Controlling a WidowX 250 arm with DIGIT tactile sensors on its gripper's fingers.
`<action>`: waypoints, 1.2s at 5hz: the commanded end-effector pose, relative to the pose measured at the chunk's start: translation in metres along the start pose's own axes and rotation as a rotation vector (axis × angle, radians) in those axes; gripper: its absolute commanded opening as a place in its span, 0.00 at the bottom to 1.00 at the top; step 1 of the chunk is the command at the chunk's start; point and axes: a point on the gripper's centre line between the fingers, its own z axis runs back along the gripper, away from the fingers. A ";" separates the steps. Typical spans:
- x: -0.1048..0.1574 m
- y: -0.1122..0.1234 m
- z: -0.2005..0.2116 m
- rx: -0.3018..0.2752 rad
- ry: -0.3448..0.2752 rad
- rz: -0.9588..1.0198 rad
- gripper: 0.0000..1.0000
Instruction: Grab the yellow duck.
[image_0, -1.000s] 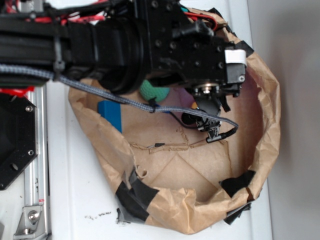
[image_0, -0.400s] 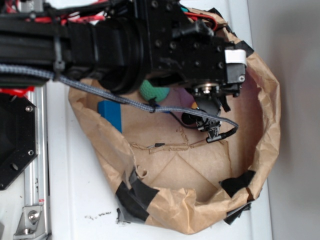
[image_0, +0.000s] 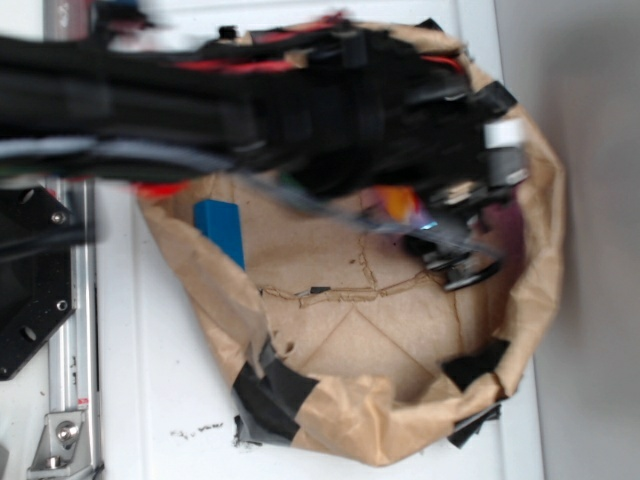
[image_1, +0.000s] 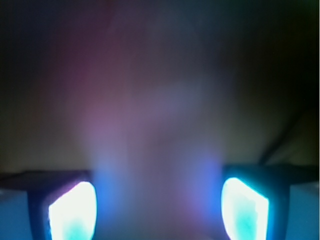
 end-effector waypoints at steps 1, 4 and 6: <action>-0.020 -0.008 -0.010 0.053 -0.010 -0.047 0.00; -0.025 0.000 0.030 0.007 -0.108 -0.060 0.00; -0.039 0.019 0.071 -0.045 -0.210 -0.024 1.00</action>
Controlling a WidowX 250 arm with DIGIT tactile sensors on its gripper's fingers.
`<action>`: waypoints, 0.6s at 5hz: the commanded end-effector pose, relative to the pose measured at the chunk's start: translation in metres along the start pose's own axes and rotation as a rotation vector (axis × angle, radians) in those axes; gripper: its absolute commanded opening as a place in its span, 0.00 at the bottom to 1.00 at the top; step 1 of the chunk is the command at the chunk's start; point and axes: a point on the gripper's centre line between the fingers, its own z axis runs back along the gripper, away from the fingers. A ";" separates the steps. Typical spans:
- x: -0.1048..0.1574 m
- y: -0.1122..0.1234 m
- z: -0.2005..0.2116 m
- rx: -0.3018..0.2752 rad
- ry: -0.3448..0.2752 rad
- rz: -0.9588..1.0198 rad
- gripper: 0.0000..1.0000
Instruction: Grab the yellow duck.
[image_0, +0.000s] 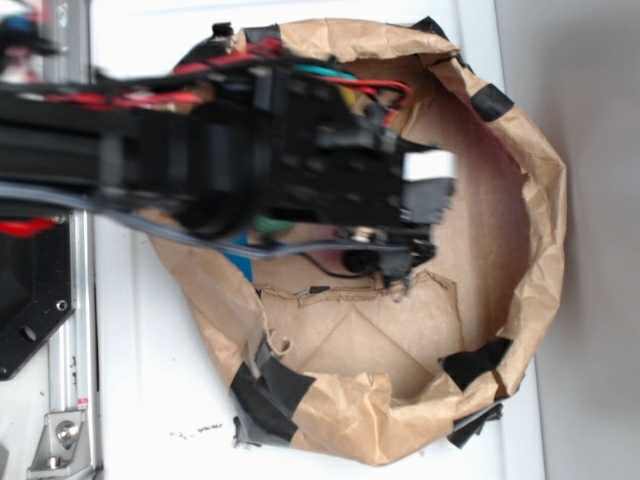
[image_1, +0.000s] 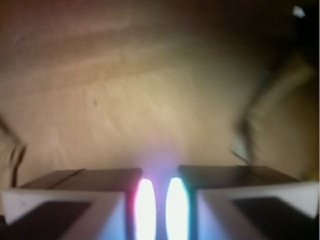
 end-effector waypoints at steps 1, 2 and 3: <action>0.000 0.018 0.029 -0.071 -0.085 0.030 1.00; -0.005 0.017 0.021 -0.071 -0.043 0.021 1.00; -0.013 0.013 0.024 -0.087 -0.033 -0.002 1.00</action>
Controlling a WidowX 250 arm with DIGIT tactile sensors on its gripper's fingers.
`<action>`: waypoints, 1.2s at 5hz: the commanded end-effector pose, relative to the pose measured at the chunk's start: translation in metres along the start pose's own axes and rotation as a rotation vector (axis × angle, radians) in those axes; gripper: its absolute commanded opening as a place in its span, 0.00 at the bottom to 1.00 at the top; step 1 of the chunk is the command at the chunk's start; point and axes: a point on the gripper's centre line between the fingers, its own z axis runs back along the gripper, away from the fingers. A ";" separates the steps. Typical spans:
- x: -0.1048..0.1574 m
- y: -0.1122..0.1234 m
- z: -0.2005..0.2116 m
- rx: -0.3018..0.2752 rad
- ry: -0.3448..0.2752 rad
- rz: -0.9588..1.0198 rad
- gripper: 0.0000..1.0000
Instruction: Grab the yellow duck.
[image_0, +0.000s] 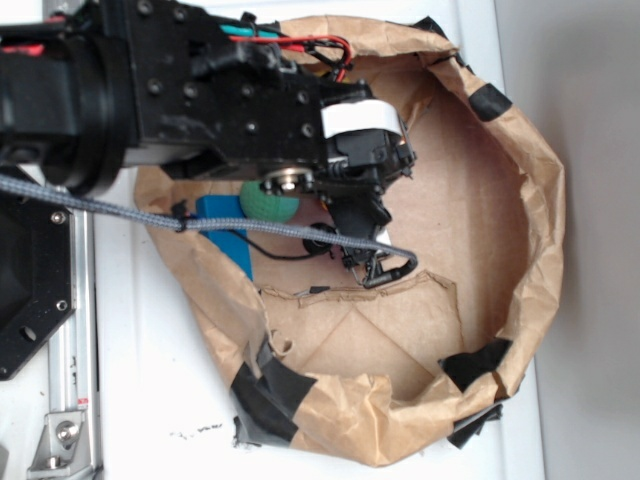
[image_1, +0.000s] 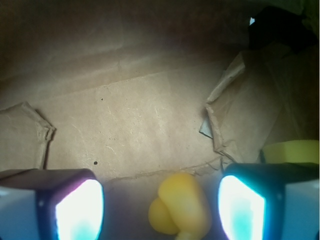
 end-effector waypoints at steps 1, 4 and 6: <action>-0.016 0.001 0.021 -0.030 -0.012 -0.050 1.00; -0.036 0.018 -0.014 0.063 0.105 -0.121 1.00; -0.039 0.020 -0.019 0.062 0.114 -0.113 0.00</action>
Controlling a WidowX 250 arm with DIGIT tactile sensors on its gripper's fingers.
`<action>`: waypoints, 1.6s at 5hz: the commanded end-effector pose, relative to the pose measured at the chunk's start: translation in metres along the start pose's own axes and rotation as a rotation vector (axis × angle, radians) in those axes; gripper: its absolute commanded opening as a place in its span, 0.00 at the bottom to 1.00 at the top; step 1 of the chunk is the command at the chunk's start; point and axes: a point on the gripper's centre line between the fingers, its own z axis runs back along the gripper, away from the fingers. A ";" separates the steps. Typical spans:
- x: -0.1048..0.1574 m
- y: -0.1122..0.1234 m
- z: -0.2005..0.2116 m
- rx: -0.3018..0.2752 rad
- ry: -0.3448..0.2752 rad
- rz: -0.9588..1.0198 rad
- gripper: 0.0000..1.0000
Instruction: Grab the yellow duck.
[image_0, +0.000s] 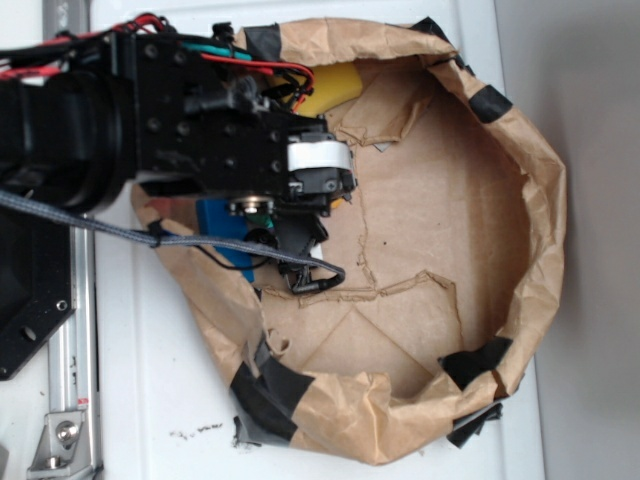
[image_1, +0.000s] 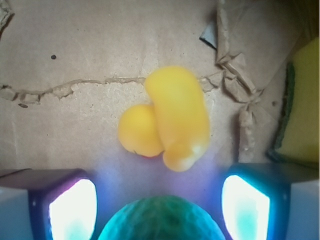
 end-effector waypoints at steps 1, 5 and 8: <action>0.013 0.009 -0.001 0.001 -0.028 0.036 0.00; 0.030 0.022 0.002 0.009 -0.059 0.089 1.00; 0.032 0.018 0.009 -0.008 -0.080 0.066 1.00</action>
